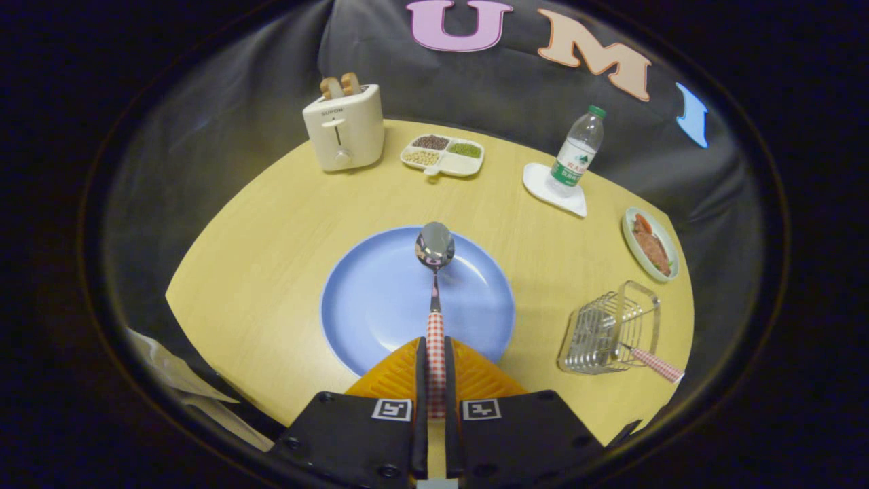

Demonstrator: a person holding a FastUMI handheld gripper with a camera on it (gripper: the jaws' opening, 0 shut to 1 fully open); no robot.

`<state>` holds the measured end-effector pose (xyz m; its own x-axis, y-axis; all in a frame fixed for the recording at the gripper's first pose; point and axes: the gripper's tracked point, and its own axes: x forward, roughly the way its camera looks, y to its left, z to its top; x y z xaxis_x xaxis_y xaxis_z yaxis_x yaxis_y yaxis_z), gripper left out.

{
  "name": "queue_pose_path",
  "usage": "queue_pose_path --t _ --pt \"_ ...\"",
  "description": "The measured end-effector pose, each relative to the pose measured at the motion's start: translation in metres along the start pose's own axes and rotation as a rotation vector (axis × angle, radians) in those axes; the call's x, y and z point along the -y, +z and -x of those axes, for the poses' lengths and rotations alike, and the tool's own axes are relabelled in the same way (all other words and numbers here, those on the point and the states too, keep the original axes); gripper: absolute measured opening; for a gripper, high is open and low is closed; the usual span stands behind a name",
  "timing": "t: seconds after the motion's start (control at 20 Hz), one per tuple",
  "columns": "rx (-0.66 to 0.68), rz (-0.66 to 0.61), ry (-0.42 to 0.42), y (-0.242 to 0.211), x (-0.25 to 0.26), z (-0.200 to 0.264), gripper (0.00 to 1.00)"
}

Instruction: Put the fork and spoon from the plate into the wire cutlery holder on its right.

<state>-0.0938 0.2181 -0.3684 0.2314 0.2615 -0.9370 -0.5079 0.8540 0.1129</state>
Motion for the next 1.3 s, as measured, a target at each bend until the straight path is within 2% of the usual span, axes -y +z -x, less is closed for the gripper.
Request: queue_pose_path --t 0.25,0.65,1.0,1.3 --pt "-0.011 -0.008 0.008 0.015 0.043 0.035 0.13" --pt "-0.054 0.042 -0.049 0.024 0.131 0.088 0.13" --pt "-0.266 0.150 -0.043 -0.013 0.183 0.104 0.13" --pt "-0.455 0.233 -0.029 -0.038 0.207 0.090 0.14"
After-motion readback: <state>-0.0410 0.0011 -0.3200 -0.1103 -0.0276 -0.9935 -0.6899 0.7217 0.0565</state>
